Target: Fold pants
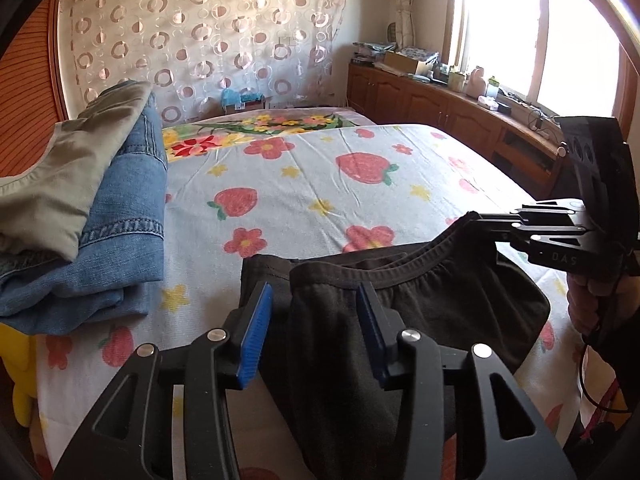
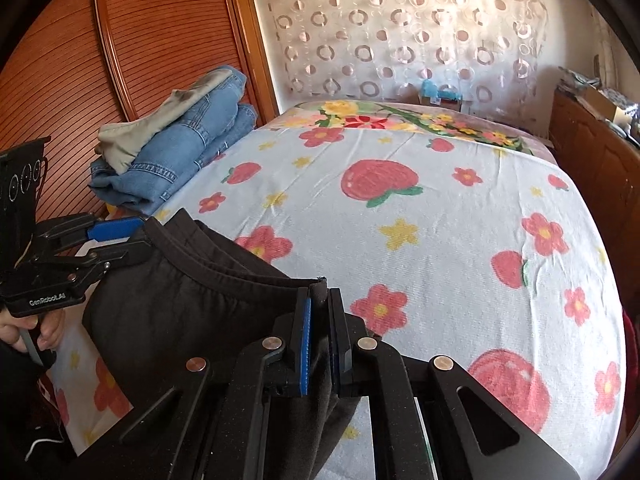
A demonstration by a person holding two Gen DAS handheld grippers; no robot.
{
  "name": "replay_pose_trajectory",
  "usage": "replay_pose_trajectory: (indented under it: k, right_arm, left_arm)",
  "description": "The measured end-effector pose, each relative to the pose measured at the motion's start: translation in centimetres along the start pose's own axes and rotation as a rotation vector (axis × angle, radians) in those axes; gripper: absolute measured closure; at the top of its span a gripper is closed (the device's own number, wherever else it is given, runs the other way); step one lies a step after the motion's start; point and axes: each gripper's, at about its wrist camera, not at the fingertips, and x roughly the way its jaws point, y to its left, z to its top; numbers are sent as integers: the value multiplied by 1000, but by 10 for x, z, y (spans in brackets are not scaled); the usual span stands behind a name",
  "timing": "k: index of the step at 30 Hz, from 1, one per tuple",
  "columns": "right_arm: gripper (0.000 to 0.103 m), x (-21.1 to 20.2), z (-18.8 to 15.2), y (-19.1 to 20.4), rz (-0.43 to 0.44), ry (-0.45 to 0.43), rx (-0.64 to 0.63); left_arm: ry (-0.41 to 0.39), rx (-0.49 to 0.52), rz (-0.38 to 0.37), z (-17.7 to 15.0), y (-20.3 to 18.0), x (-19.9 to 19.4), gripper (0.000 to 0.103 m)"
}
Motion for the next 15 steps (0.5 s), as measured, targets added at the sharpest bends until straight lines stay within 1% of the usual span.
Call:
replay_pose_trajectory:
  k: [5,6,7,9,10,15]
  right_arm:
    - [96,-2,-1,1,-5,-3,-7]
    - [96,-2,-1,1,-6,-3,-8]
    - [96,-2,-2,1,-6,-3,-8]
    - [96,-2,-2,1,-6,-3,-9]
    - [96,-2,-2,1,-6,-3,-9]
    - [96,-5,-2,0,-3,-8,-7]
  left_arm:
    - [17,30,17,-1,-6,1,58]
    - [22,34,20,-2,-7,2,55]
    - [26,35,22,-2,-8,3,50]
    - [28,27,18,-3,-6,3,25]
    - [27,20,11,-3,-6,3,23]
    - [29,2,12,-4,-3,3,22]
